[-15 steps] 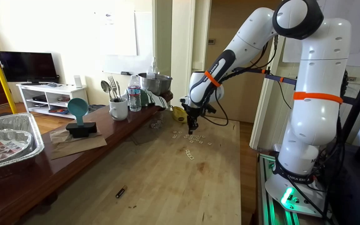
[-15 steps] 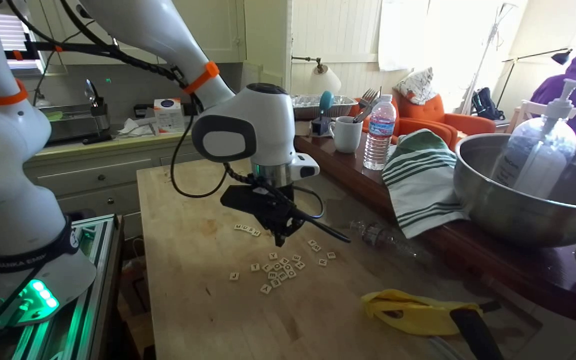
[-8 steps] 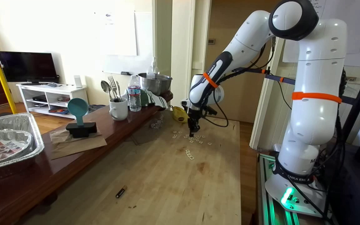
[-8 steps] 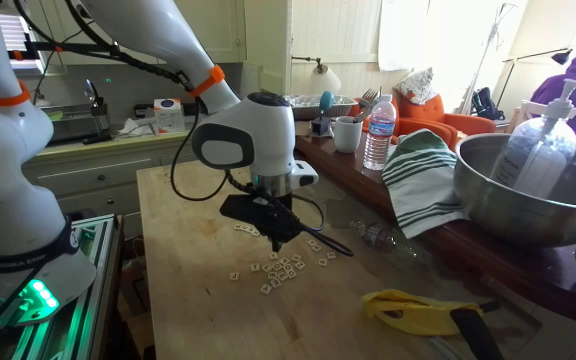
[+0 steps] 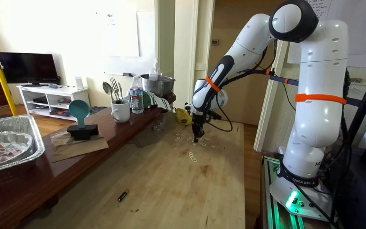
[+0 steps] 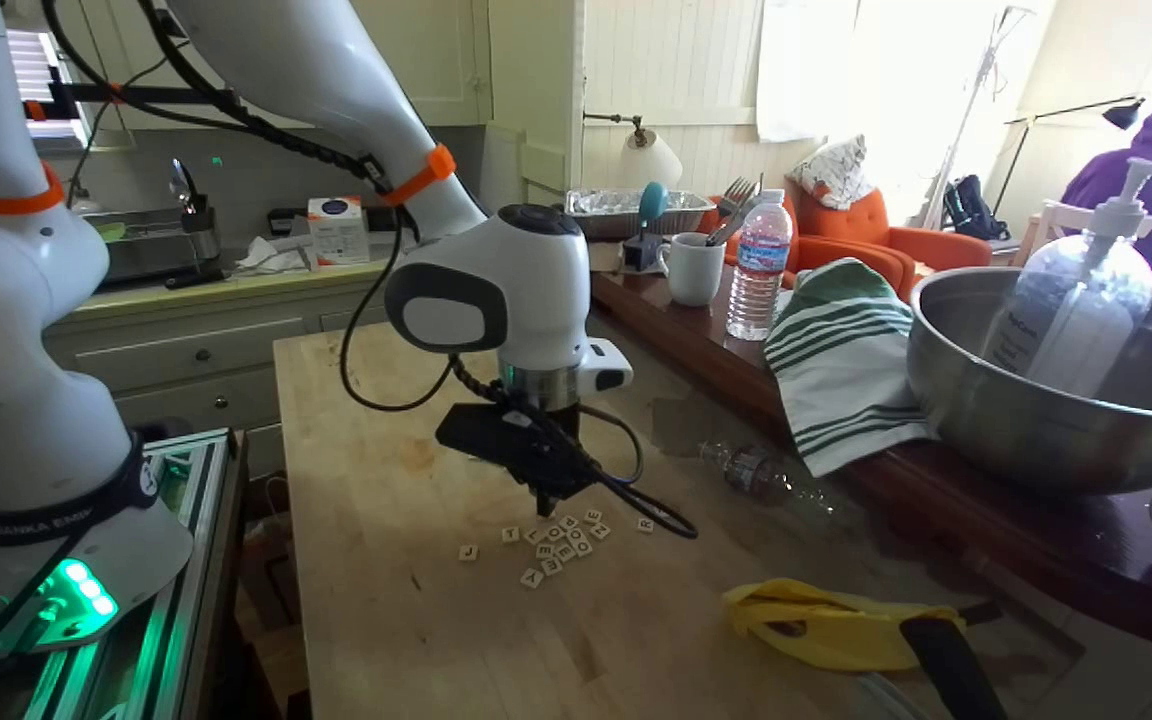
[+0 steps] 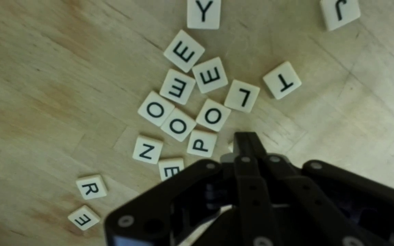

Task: Add a tile with the letter T at the end of the word sequence

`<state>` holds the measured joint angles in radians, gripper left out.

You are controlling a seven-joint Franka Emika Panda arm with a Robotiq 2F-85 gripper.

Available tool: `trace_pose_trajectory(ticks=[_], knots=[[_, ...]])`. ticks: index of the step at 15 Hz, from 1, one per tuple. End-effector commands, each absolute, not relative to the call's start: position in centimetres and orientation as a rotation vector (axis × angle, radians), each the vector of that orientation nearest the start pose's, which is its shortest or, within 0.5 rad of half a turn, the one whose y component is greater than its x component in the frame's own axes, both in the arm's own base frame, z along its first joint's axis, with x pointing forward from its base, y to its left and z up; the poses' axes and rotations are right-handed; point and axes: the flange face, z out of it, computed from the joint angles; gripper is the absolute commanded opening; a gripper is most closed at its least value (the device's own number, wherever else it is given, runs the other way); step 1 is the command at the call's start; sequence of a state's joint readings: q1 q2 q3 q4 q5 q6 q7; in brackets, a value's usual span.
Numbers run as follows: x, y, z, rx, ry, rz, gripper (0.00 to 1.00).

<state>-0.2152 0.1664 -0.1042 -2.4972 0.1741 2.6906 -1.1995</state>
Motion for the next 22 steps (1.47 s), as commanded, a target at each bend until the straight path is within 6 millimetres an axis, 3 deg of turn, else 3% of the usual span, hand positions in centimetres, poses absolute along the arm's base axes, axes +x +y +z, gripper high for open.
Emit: trace_pose_trajectory(ticks=[1, 7, 16, 22], knots=[[44.9, -15.8, 21.1, -2.921, -1.085, -0.103, 0.00], [45.5, -15.4, 20.7, -2.940, -0.937, -0.054, 0.00], [46.4, -13.7, 21.1, -2.981, -0.545, 0.128, 0.00], [47.3, -12.0, 21.0, -3.010, -0.336, 0.161, 0.00]])
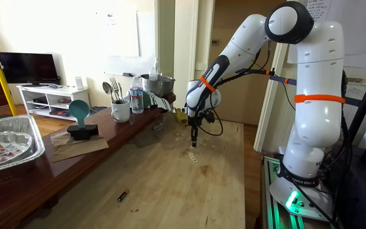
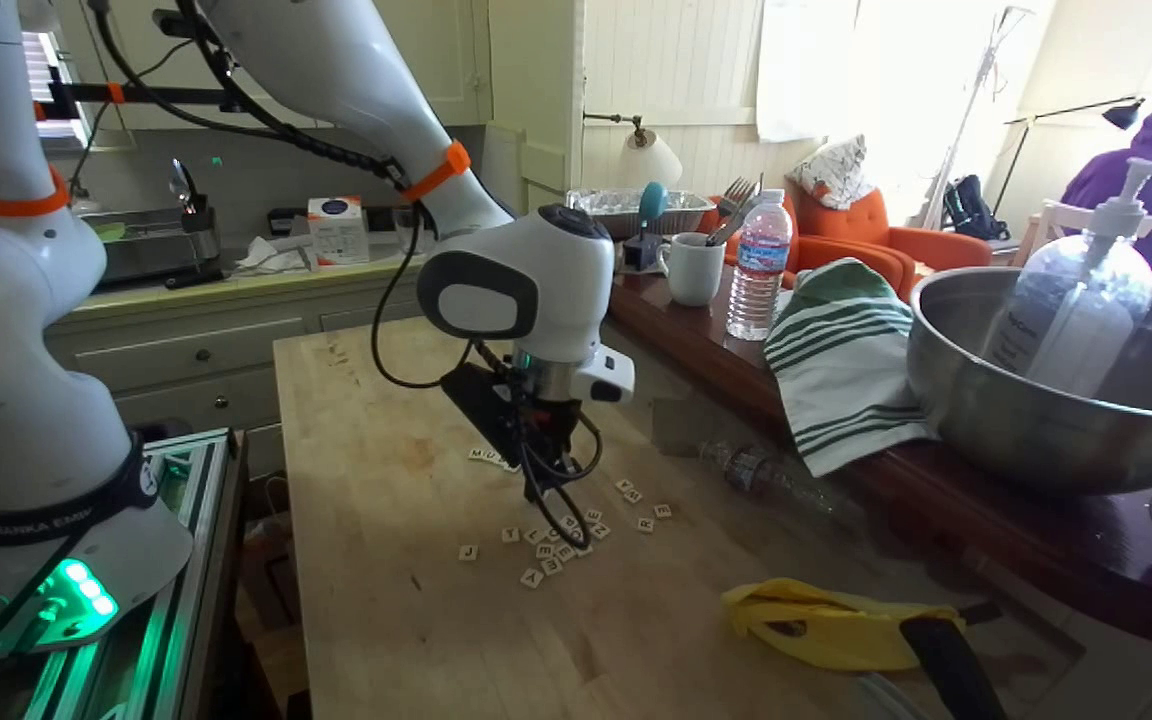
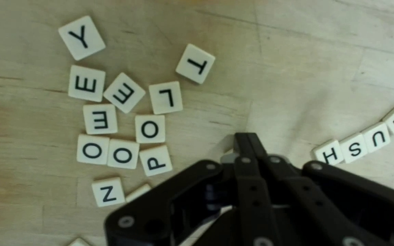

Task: Add a tile with the letter T at the end of the word sequence

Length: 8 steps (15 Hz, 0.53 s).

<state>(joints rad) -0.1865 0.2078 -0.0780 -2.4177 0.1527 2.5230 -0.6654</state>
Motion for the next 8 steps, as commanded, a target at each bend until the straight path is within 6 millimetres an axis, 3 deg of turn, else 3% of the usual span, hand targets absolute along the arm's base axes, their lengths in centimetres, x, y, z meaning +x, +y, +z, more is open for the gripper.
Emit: trace_pose_trajectory(ticks=[1, 8], knots=[[47.3, -11.7, 20.9, -3.007, -0.319, 0.173, 0.00], [47.4, -10.1, 20.8, -2.975, -0.198, 0.275, 0.00]])
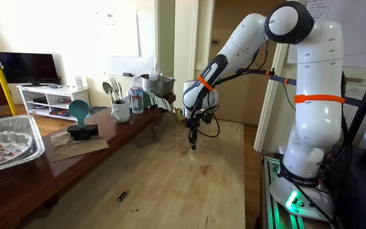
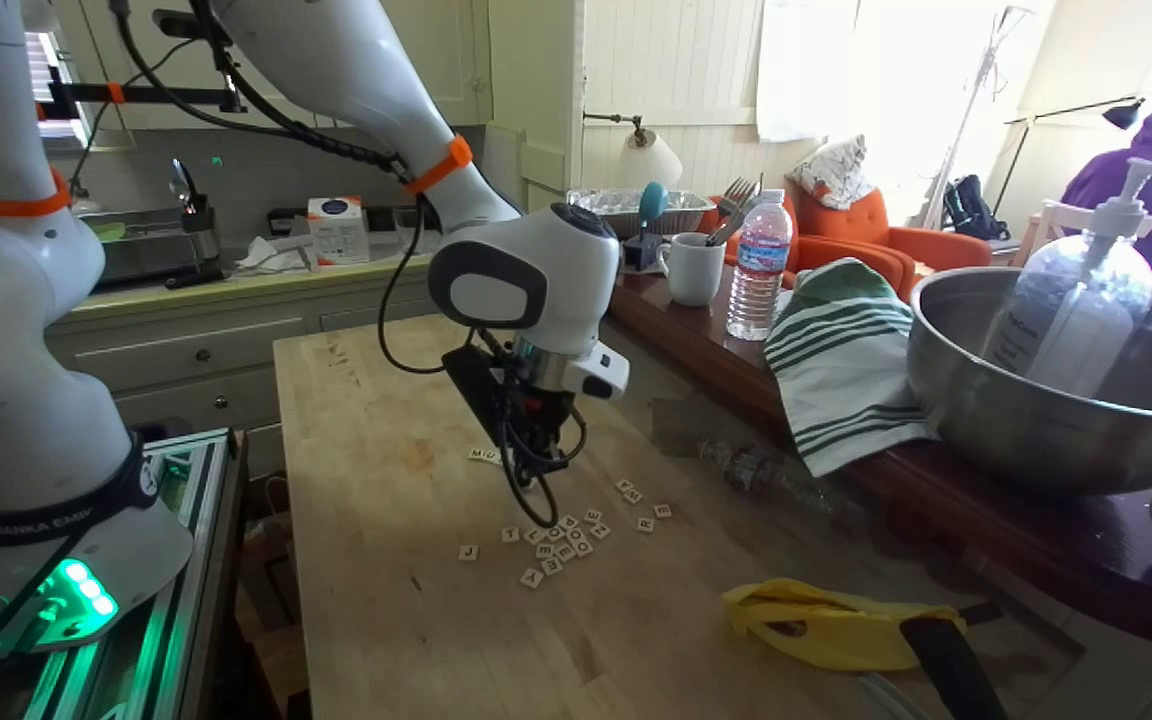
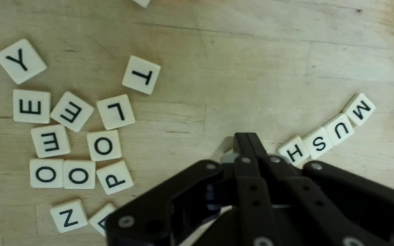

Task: Add a tile with the letter T at the end of the word sequence

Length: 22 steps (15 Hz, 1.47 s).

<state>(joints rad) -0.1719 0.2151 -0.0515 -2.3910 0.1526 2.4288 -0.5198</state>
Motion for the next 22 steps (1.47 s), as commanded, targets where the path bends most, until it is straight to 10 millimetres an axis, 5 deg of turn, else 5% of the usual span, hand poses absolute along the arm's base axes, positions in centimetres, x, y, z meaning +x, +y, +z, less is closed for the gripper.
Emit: trace_pose_trajectory(ticks=[1, 22], knots=[[47.5, -10.1, 20.8, -2.976, -0.178, 0.278, 0.00], [48.3, -8.6, 20.2, -2.943, -0.122, 0.353, 0.00]])
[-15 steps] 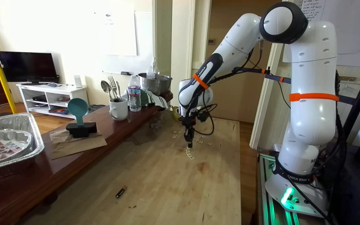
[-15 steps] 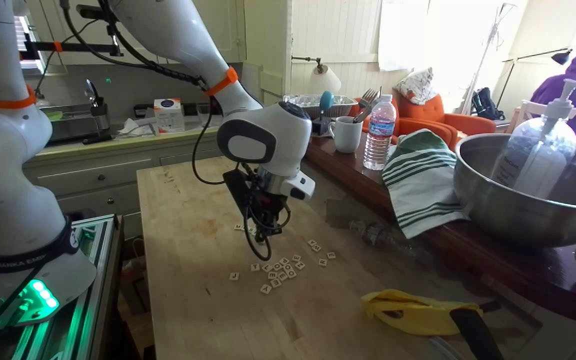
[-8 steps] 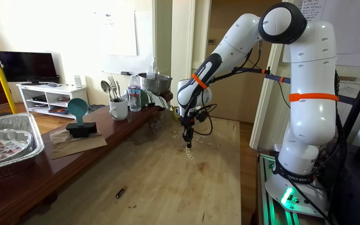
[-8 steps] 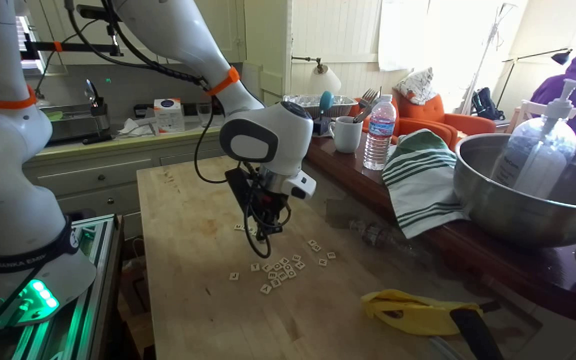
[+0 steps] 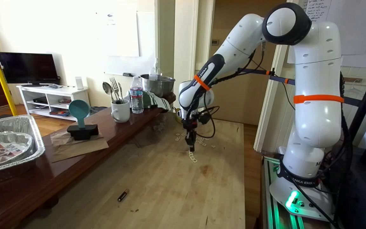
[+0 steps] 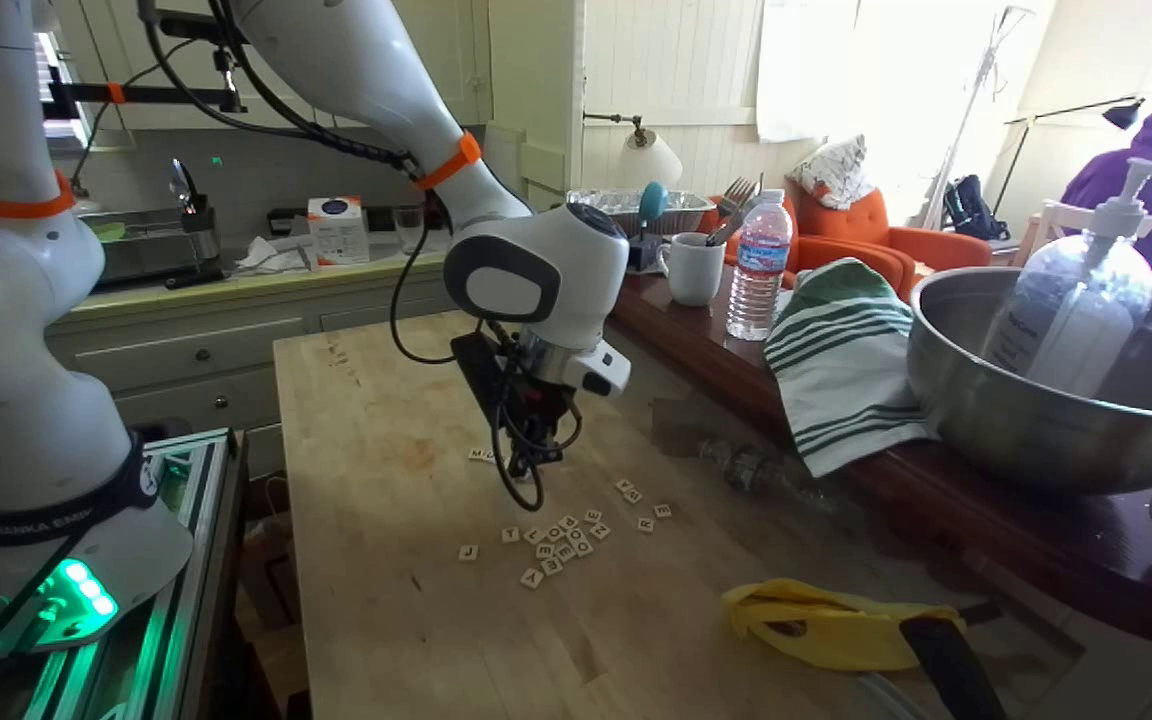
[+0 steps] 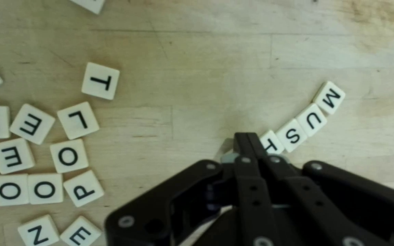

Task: Add a tile with the letter T at the end of the word sequence

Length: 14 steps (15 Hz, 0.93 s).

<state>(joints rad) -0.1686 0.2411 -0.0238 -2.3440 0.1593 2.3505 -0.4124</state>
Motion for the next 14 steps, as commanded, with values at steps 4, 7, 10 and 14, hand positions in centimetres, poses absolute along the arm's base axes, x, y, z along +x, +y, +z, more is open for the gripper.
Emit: trace_pose_trajectory(ticks=[4, 7, 10, 14], knots=[[48.44, -8.52, 20.06, -2.953, -0.135, 0.336, 0.00], [48.42, -8.34, 19.91, -2.956, -0.149, 0.340, 0.00], [48.51, -8.16, 19.85, -2.956, -0.160, 0.341, 0.00], [48.68, -8.12, 20.09, -2.963, -0.166, 0.333, 0.00]])
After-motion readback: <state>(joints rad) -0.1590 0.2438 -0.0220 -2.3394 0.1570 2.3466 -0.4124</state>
